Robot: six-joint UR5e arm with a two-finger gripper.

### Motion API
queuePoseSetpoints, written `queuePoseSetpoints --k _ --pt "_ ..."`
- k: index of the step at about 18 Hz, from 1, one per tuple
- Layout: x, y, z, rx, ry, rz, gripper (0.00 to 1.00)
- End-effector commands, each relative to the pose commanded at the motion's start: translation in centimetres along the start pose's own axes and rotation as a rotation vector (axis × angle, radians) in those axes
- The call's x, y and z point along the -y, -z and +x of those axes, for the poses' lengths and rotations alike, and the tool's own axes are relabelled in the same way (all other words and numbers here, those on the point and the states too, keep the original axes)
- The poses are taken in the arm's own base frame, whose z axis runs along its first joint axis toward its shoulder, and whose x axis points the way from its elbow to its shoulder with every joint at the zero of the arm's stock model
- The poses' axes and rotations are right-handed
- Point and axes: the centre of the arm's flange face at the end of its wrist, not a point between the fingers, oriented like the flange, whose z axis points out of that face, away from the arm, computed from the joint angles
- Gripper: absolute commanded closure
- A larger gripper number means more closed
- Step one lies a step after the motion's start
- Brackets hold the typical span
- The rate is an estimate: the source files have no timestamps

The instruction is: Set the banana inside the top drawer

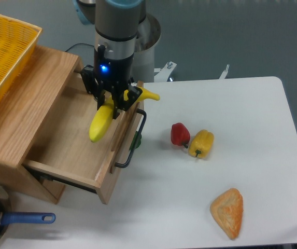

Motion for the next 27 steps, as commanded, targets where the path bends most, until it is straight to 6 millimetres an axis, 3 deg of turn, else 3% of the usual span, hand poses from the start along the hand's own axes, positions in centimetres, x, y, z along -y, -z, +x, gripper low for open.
queuePoseSetpoints --k 13,22,27 --pt "0.6 -1.9 3.4 -0.028 -0.028 -0.044 0.65" --pt "1.0 -3.1 4.1 -0.044 -0.034 -0.059 0.64" --pt "1.0 -4.9 4.5 -0.066 -0.036 -0.085 0.63"
